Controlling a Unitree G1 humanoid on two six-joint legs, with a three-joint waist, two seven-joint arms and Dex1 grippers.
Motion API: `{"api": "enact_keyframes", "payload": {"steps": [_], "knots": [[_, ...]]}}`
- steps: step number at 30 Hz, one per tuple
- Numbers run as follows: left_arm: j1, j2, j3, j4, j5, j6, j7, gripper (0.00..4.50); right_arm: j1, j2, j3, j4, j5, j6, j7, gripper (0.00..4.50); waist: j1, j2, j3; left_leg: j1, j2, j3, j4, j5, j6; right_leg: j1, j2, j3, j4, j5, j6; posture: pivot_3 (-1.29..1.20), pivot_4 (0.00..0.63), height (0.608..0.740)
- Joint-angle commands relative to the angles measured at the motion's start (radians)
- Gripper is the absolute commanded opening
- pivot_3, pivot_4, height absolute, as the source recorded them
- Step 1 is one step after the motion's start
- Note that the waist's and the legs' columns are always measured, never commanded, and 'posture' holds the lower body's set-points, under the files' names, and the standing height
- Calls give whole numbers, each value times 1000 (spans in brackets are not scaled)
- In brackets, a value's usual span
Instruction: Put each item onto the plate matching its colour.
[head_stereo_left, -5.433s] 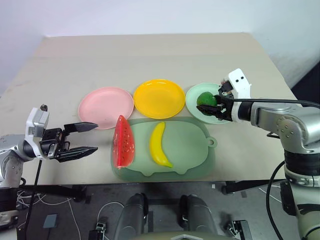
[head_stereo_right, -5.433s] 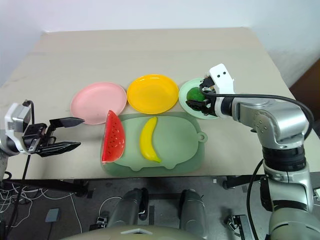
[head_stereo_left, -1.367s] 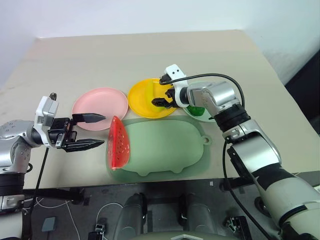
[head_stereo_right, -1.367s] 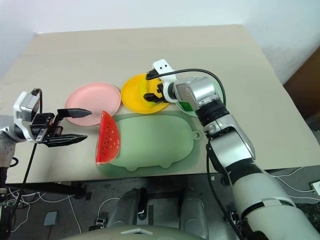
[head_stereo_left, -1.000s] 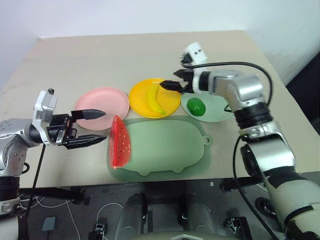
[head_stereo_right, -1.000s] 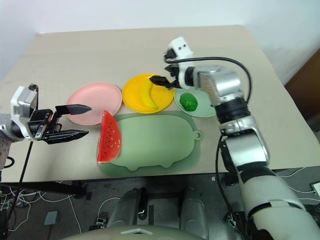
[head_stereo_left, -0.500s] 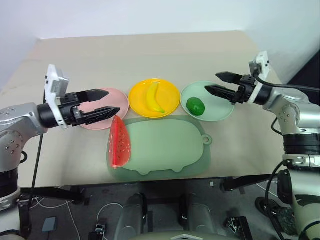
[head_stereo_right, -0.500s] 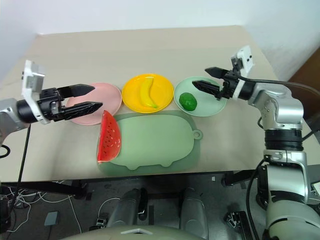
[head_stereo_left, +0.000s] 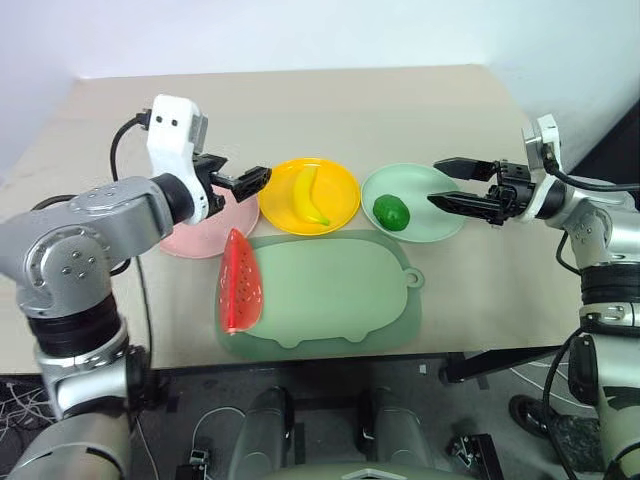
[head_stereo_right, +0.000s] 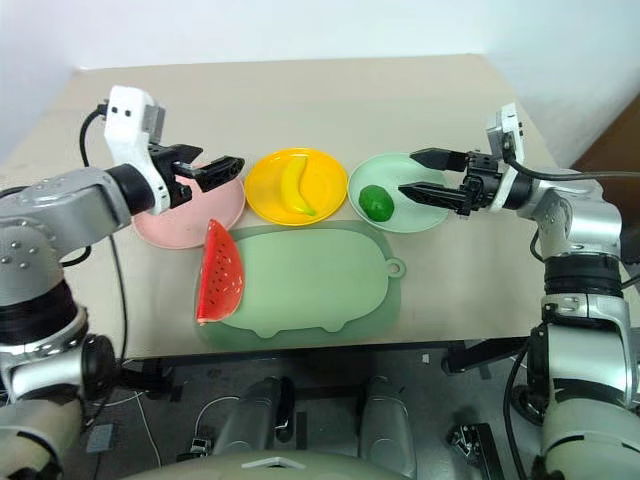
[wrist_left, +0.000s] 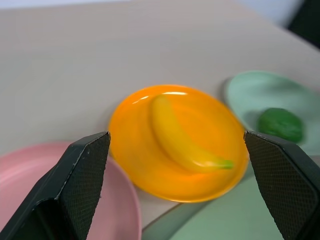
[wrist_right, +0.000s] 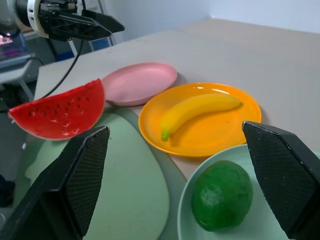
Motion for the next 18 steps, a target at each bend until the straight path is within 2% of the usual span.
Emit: {"api": "enact_keyframes", "payload": {"steps": [1,5,8,11,18], "knots": [[-57,-35,20,-43,78,106,111,4500,-36,8,-4,20,-14,-36,9,4478,-1,0,0,0,0,0,0,0,0,0,0,0,0,0,0,0,150,677],[-97,-139,64,-7,100,111,232,4500,-49,25,4,39,-28,-40,7,4478,2,-2,1,0,0,0,0,1,-1,0,0,0,0,1,-2,0,150,677],[-125,-141,44,22,76,111,301,4500,-56,33,5,55,-37,-45,6,4478,2,-3,2,0,0,0,0,1,-2,0,0,0,0,2,-2,0,150,677],[-162,-145,64,71,-13,111,348,4500,-54,42,6,59,-45,-53,0,4478,3,-3,2,0,0,0,0,1,-2,0,0,0,0,2,-2,0,150,677],[-196,63,-14,184,-326,111,372,4500,-49,61,3,65,-56,-64,-16,4478,-1,-3,2,1,0,0,0,1,-3,0,0,0,0,3,-3,0,150,677]]}}
